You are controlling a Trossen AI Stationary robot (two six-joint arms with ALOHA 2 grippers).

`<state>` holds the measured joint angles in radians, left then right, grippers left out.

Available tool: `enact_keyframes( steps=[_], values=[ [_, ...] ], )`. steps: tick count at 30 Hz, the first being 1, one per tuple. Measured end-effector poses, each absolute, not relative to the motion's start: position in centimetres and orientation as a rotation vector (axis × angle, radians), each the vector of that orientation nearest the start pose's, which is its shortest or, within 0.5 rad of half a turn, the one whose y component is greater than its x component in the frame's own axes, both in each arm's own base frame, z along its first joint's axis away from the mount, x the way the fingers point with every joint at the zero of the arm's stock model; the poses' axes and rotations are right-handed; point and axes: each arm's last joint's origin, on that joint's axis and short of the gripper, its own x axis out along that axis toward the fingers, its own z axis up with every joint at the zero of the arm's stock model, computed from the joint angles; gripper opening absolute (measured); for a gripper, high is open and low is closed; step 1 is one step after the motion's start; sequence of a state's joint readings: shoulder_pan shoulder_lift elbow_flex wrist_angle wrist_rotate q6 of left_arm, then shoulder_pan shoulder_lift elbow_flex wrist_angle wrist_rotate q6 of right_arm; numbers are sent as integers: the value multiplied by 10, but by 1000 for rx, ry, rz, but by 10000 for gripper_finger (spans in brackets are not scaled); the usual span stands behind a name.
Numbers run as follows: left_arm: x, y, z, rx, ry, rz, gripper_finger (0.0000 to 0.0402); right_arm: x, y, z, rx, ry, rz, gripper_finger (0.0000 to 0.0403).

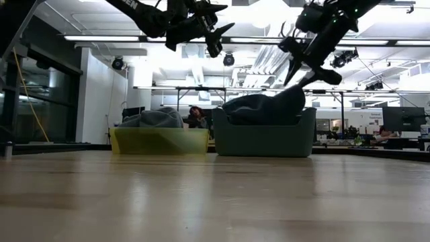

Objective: Pick & Place hat
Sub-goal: Put the blue cap into the blue bin

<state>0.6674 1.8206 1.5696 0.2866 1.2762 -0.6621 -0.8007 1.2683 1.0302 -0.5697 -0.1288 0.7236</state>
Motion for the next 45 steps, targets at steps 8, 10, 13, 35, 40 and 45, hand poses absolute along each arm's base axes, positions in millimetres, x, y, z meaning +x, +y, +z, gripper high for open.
enact_keyframes(
  steps=[8, 10, 13, 35, 40, 45],
  values=[
    [342, 234, 359, -612, 182, -592, 209, 175, -175, 298, 997, 465, -872, 112],
    [342, 234, 359, -612, 182, -592, 209, 172, -173, 302, 966, 458, -874, 90],
    [342, 234, 359, -611, 182, -592, 209, 169, -170, 308, 916, 449, -850, 47],
    [342, 234, 359, -634, 189, -590, 209, 205, -181, 303, 608, 644, -605, 0],
    [342, 234, 359, -635, 188, -588, 209, 223, -191, 306, 561, 819, -683, 0],
    [342, 234, 359, -635, 188, -588, 209, 235, -203, 303, 742, 941, -796, 0]
  ],
)
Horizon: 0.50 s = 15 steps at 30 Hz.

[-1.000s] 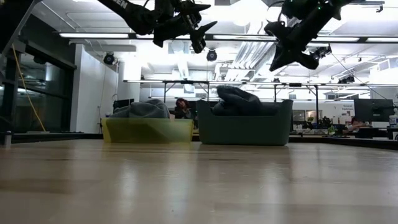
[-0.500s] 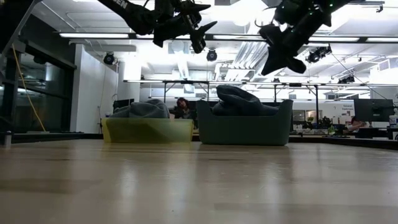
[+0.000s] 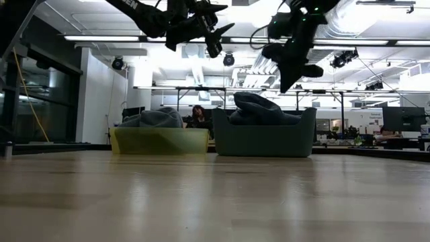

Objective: Pick & Place hat
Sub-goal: Put the blue cap into the blue bin

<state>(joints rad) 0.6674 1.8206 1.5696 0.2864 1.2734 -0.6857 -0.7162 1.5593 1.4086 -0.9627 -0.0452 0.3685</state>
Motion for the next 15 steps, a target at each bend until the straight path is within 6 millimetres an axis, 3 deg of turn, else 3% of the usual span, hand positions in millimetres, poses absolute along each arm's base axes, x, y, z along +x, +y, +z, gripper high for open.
enact_keyframes(
  steps=[7, 15],
  values=[
    [342, 234, 359, -633, 187, -588, 209, 258, -214, 279, 885, 971, -850, 0],
    [342, 234, 359, -632, 189, -595, 209, 271, -225, 253, 909, 1001, -938, 0]
  ],
)
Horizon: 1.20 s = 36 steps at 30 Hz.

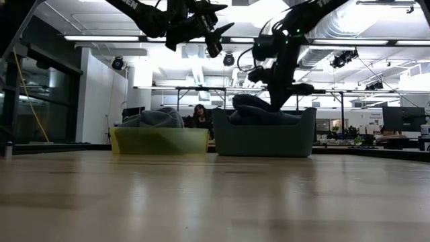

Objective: Pick & Place hat
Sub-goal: Put the blue cap into the blue bin

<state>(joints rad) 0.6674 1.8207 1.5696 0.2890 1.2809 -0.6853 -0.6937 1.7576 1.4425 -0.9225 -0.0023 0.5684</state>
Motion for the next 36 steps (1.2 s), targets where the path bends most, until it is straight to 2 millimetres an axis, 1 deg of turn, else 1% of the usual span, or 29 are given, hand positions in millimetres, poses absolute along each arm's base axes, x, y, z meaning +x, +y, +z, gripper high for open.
enact_keyframes(
  steps=[6, 12, 17, 20, 24, 29, 36],
  values=[
    [342, 234, 359, -623, 194, -616, 209, 281, -234, 224, 908, 1067, -968, 0],
    [342, 234, 359, -622, 197, -622, 209, 289, -240, 195, 938, 1143, -959, 0],
    [342, 233, 359, -622, 197, -623, 209, 292, -242, 188, 950, 1156, -939, 0],
    [341, 233, 359, -621, 200, -632, 209, 292, -242, 189, 949, 1158, -940, 0],
    [341, 233, 359, -621, 204, -642, 209, 295, -244, 197, 940, 1171, -935, 0],
    [341, 233, 359, -624, 205, -640, 209, 302, -243, 219, 892, 1176, -947, 0],
    [339, 233, 362, -625, 203, -638, 209, 303, -244, 250, 843, 1197, -954, 0]
  ],
)
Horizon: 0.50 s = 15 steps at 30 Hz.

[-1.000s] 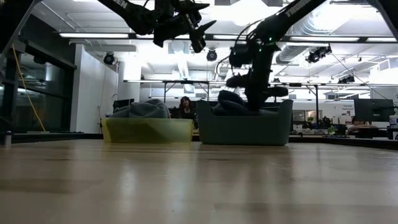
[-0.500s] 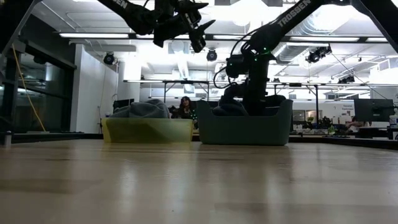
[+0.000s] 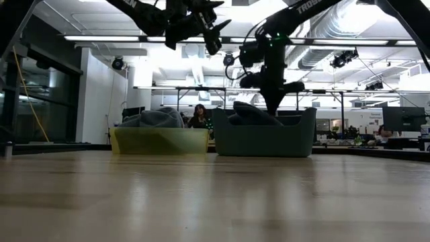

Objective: Pick & Place hat
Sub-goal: Put the blue cap into the blue bin, then return to Home Position

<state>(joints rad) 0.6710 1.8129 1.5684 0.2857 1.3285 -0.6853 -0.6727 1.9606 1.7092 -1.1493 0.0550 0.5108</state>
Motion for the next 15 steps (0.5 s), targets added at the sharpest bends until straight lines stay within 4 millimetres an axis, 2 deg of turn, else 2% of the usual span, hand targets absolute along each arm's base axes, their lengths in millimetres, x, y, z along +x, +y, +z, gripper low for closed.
enact_keyframes(
  steps=[8, 12, 15],
  values=[
    [310, 239, 390, -534, 137, -594, 209, 311, -227, 286, 746, 1232, -883, 0],
    [289, 243, 404, -504, 112, -555, 209, 315, -208, 315, 670, 1140, -815, 0],
    [275, 242, 411, -477, 112, -515, 209, 311, -188, 342, 595, 1060, -764, 0]
  ],
)
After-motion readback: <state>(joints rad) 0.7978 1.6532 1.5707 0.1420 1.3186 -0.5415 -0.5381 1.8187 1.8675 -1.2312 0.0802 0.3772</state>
